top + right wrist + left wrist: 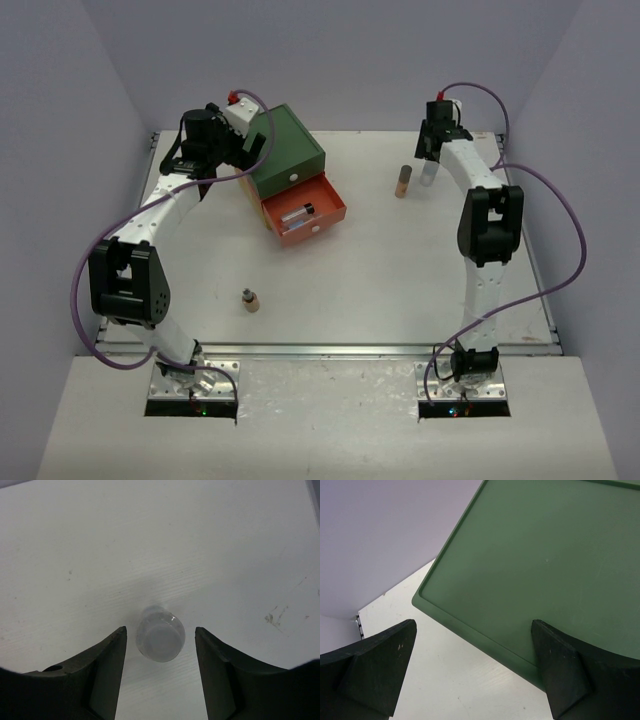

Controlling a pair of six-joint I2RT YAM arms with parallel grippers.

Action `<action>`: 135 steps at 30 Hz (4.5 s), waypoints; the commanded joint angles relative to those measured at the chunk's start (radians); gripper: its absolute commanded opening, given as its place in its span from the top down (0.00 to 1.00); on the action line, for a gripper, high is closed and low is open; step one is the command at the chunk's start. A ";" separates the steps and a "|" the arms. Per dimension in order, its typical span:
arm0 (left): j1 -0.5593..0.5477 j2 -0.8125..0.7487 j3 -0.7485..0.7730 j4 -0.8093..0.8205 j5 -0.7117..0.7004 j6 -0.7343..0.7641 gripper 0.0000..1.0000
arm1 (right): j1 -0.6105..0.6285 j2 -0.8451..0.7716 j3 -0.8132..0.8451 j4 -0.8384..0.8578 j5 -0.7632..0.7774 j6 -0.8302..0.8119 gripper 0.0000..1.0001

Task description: Organize the makeup

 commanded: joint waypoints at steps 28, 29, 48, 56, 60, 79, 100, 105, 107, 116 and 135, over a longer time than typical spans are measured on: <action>-0.006 0.063 -0.039 -0.122 -0.036 0.026 0.00 | -0.022 -0.057 -0.082 0.121 -0.002 -0.075 0.85; -0.006 0.062 -0.039 -0.122 -0.033 0.024 0.00 | -0.020 -0.086 -0.126 0.139 -0.011 -0.080 0.86; -0.006 0.092 -0.013 -0.122 -0.033 0.001 0.00 | 0.365 -0.659 -0.472 0.587 -0.039 -0.315 0.90; -0.004 0.097 -0.011 -0.122 -0.027 -0.016 0.00 | 0.576 -0.728 -0.675 0.703 -0.326 -0.180 0.91; -0.004 0.102 -0.012 -0.123 -0.033 -0.015 0.00 | 0.593 -0.711 -0.767 0.800 -0.502 -0.054 0.93; -0.006 0.114 -0.016 -0.125 -0.038 -0.016 0.00 | 0.612 -0.444 -0.771 0.974 -0.605 0.138 0.94; -0.005 0.106 -0.022 -0.123 -0.039 -0.012 0.00 | 0.567 -0.374 -0.735 0.919 -0.654 0.191 0.88; -0.004 0.103 -0.023 -0.125 -0.039 -0.013 0.00 | 0.566 -0.408 -0.762 0.943 -0.671 0.202 0.88; -0.005 0.103 -0.024 -0.123 -0.037 -0.013 0.00 | 0.566 -0.427 -0.781 0.961 -0.679 0.208 0.89; -0.004 0.101 -0.024 -0.122 -0.027 -0.016 0.00 | 0.565 -0.471 -0.816 0.998 -0.659 0.206 0.89; -0.005 0.097 -0.031 -0.118 -0.014 -0.019 0.00 | 0.563 -0.513 -0.828 1.061 -0.650 0.202 0.91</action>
